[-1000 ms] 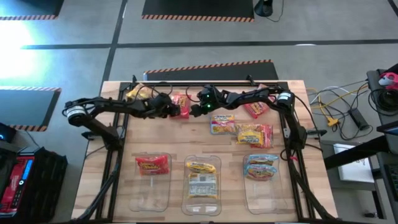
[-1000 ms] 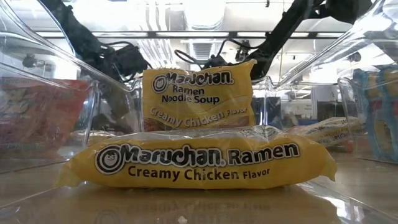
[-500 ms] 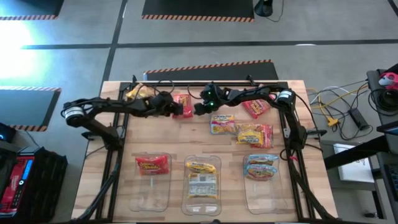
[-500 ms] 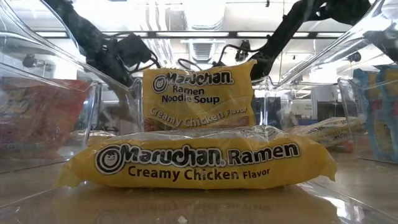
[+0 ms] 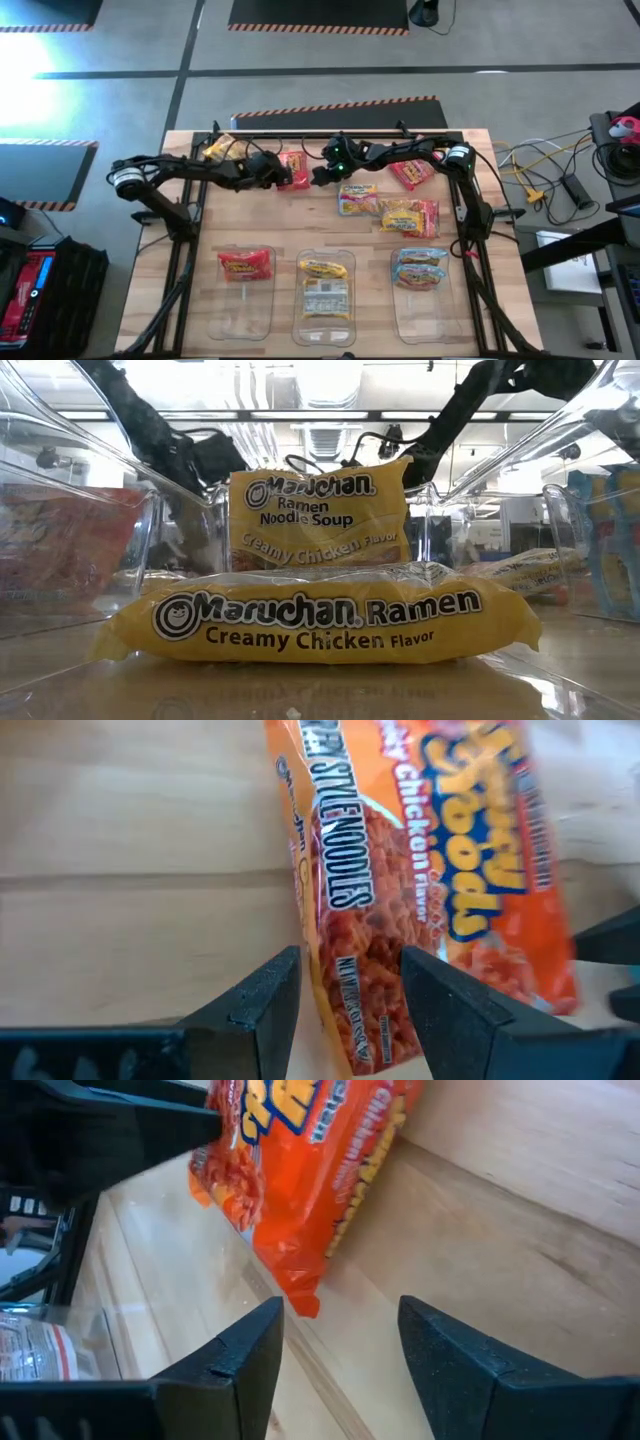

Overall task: Sort Maruchan noodles
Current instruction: Put the orange noodle pack into the left transparent bin

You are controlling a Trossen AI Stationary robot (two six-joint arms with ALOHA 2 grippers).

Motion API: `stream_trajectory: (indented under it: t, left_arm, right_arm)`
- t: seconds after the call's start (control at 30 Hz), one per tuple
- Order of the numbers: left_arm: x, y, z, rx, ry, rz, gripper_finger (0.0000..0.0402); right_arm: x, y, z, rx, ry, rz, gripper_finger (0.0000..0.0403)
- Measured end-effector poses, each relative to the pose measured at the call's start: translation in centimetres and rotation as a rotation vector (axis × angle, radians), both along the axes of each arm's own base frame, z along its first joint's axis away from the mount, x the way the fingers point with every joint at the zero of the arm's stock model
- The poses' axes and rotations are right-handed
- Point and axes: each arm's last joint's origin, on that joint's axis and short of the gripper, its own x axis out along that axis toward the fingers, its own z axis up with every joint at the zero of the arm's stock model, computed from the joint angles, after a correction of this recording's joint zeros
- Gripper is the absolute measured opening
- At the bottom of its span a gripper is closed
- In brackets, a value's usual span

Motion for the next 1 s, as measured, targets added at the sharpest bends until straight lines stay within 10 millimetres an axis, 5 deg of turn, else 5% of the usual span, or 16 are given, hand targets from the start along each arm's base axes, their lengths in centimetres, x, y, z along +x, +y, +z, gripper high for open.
stream_trajectory:
  t: [1.0]
  left_arm:
    - [1.5, -0.5, -1.8, -0.115, -0.050, -0.117, 0.0158]
  right_arm:
    - [-0.4, -1.5, 0.3, -0.038, -0.022, -0.054, 0.0187]
